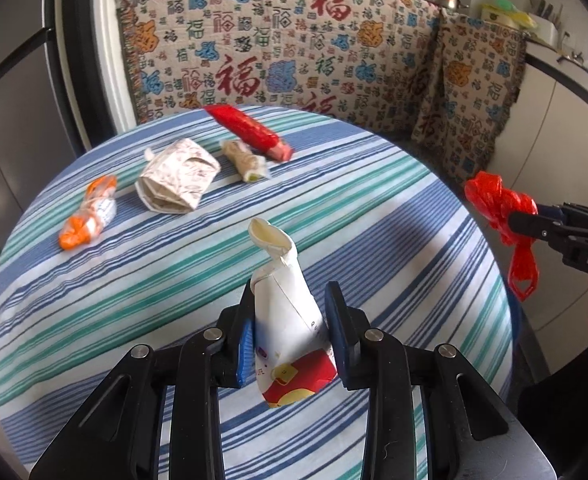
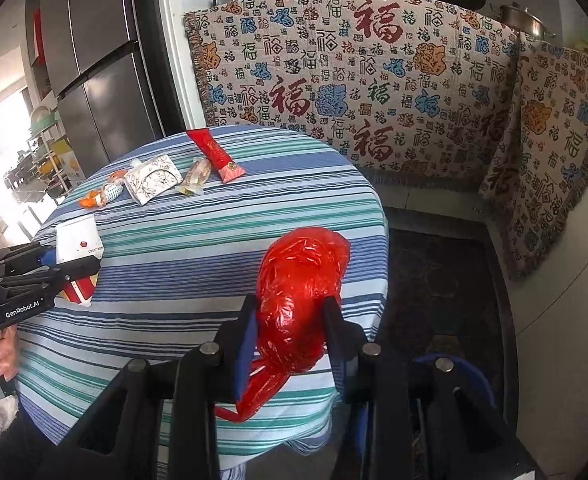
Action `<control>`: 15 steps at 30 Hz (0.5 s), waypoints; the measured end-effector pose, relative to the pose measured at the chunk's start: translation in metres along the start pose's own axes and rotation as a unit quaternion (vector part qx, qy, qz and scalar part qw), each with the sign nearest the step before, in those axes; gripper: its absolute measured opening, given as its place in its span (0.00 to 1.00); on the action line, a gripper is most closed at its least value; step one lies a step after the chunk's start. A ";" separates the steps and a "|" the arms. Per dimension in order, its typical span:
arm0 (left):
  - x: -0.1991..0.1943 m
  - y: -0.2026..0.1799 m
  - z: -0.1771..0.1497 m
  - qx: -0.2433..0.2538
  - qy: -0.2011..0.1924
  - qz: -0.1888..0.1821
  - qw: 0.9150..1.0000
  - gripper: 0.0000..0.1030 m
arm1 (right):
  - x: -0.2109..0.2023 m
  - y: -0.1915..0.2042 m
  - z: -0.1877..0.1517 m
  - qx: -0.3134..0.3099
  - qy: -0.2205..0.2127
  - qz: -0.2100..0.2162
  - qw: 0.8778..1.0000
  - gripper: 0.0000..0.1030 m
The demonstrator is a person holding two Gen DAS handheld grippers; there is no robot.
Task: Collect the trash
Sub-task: 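Carry both items over the blue wastebasket and open both grippers to drop them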
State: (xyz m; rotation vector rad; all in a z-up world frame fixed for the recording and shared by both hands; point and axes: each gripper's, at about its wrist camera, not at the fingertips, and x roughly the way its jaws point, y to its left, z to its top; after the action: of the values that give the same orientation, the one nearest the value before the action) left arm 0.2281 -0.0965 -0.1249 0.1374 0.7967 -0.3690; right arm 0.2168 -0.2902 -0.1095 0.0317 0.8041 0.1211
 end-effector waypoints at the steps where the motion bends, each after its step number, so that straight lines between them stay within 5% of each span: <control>1: 0.000 -0.004 0.002 -0.002 0.001 -0.007 1.000 0.31 | -0.002 -0.004 -0.001 0.002 -0.001 -0.002 1.000 0.31; 15: 0.009 -0.129 0.039 0.039 -0.001 -0.135 0.990 0.32 | -0.042 -0.115 -0.033 0.062 0.016 -0.066 0.996 0.31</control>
State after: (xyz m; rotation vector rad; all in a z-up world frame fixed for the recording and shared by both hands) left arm 0.2121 -0.2286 -0.1023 0.1015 0.8011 -0.6570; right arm 0.1753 -0.4105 -0.1105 0.0943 0.8435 -0.0540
